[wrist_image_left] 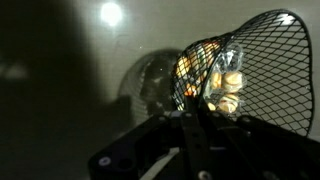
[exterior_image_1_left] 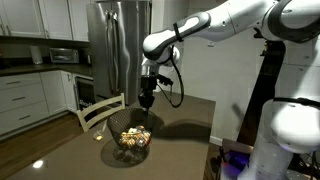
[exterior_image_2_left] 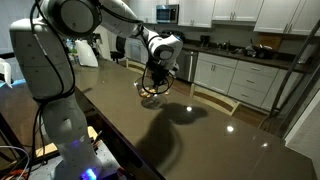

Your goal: Move the basket forward

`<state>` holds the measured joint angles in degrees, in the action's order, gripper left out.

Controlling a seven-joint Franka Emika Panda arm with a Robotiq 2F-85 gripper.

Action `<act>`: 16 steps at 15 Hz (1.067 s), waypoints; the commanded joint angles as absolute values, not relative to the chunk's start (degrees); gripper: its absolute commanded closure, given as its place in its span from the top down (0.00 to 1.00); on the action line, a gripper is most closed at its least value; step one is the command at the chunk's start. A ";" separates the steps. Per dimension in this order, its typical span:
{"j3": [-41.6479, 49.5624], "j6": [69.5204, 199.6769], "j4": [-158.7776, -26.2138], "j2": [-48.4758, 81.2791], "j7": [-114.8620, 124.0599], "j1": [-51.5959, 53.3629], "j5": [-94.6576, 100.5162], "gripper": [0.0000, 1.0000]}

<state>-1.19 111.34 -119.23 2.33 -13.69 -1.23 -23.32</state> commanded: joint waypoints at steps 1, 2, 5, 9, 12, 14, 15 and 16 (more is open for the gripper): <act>-0.58 104.38 -123.47 -0.87 -18.61 -1.38 -24.56 0.05; -0.41 102.98 -124.71 -1.40 -19.12 -1.40 -24.33 0.05; 0.29 100.79 -130.21 -3.43 -20.89 -1.50 -22.75 0.05; 1.93 100.54 -138.70 -6.29 -25.18 -1.94 -21.01 0.05; 2.23 105.27 -144.75 -10.16 -24.39 -1.45 -18.00 0.05; 2.06 109.70 -147.88 -13.27 -23.94 -1.00 -16.57 0.04; 1.84 111.97 -149.19 -14.89 -23.41 -0.68 -15.88 0.04; 1.52 114.37 -150.54 -16.63 -22.99 -0.30 -15.32 0.05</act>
